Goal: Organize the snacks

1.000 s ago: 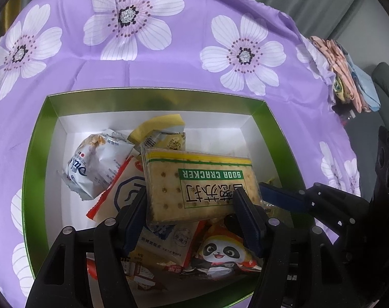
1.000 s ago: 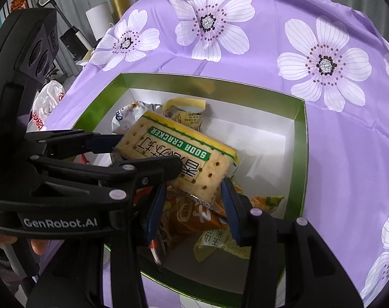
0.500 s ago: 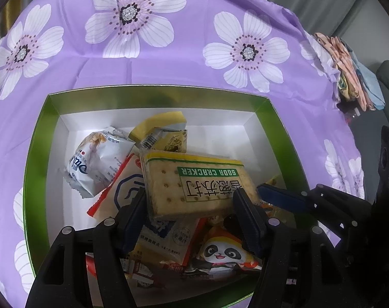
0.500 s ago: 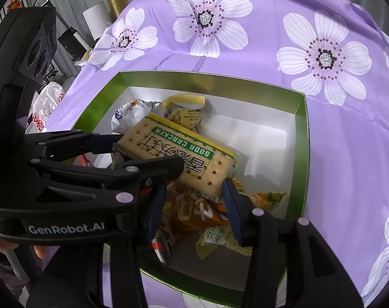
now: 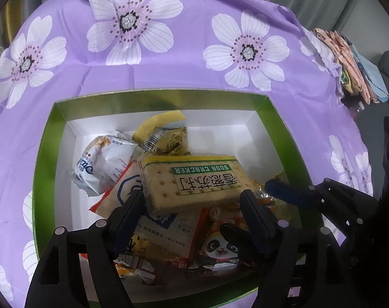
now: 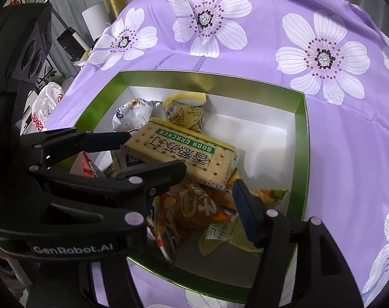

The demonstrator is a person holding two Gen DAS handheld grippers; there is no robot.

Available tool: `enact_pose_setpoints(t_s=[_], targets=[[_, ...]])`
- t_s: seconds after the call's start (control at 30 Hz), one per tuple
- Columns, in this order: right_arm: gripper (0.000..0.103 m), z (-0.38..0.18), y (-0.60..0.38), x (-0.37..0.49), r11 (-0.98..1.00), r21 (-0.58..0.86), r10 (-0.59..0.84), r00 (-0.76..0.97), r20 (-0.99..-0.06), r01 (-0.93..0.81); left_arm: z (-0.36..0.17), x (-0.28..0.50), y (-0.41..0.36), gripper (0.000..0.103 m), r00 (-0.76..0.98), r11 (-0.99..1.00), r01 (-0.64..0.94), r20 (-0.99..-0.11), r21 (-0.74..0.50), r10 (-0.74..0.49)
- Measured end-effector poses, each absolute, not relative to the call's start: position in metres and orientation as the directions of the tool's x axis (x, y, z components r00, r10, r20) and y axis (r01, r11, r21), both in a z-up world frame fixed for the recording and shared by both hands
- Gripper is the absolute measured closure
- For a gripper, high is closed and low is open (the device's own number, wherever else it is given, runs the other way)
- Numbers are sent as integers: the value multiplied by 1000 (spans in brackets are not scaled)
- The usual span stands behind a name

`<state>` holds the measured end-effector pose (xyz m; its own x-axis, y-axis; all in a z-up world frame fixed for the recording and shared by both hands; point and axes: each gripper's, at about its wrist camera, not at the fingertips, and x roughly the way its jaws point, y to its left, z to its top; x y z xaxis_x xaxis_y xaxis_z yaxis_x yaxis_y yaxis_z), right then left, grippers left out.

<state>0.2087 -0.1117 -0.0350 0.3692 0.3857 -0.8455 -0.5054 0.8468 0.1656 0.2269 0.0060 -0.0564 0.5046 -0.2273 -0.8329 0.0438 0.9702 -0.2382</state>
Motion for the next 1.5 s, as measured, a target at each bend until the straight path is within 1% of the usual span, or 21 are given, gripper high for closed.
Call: enact_pose_setpoints(t_s=[0.13, 0.27, 0.3, 0.33, 0.37, 0.4, 0.47, 0.53, 0.7, 0.87, 0.97, 1.13, 1.5], targets=[[30, -24, -116, 202, 858, 144, 373, 405, -835, -494, -44, 220, 6, 21, 532, 975, 47, -821, -219, -210], [19, -8, -123, 193, 873, 101, 347, 463, -816, -477, -27, 209, 8, 20, 565, 978, 42, -802, -205, -193], [17, -2, -126, 189, 878, 96, 344, 479, -807, -469, -22, 206, 9, 18, 572, 979, 40, -799, -201, -187], [15, 3, -129, 187, 883, 93, 341, 493, -800, -460, -20, 204, 9, 10, 575, 980, 36, -798, -193, -179], [12, 7, -131, 185, 887, 90, 337, 503, -795, -452, -14, 199, 10, 7, 587, 984, 29, -794, -178, -161], [10, 11, -134, 182, 893, 86, 332, 518, -788, -442, -10, 196, 10, 5, 597, 985, 26, -787, -173, -154], [1, 22, -139, 174, 902, 70, 318, 549, -773, -426, 1, 187, 12, 5, 616, 987, 13, -777, -158, -133], [0, 31, -143, 167, 909, 51, 304, 571, -762, -415, 11, 179, 13, 5, 629, 989, 5, -768, -148, -117], [0, 48, -150, 149, 915, 41, 295, 597, -746, -401, 33, 156, 13, 4, 648, 998, -48, -762, -49, -6], [0, 63, -150, 133, 913, 33, 299, 613, -731, -406, 48, 135, 18, 4, 647, 997, -64, -762, -52, 2], [0, 72, -147, 123, 910, 21, 301, 625, -720, -414, 56, 124, 17, 4, 647, 995, -97, -759, 2, 65], [0, 86, -142, 110, 904, 11, 311, 641, -701, -427, 67, 108, 18, 4, 660, 996, -85, -750, -21, 40], [0, 108, -134, 93, 896, -3, 327, 663, -674, -445, 89, 86, 23, 4, 688, 994, -108, -723, -15, 64]])
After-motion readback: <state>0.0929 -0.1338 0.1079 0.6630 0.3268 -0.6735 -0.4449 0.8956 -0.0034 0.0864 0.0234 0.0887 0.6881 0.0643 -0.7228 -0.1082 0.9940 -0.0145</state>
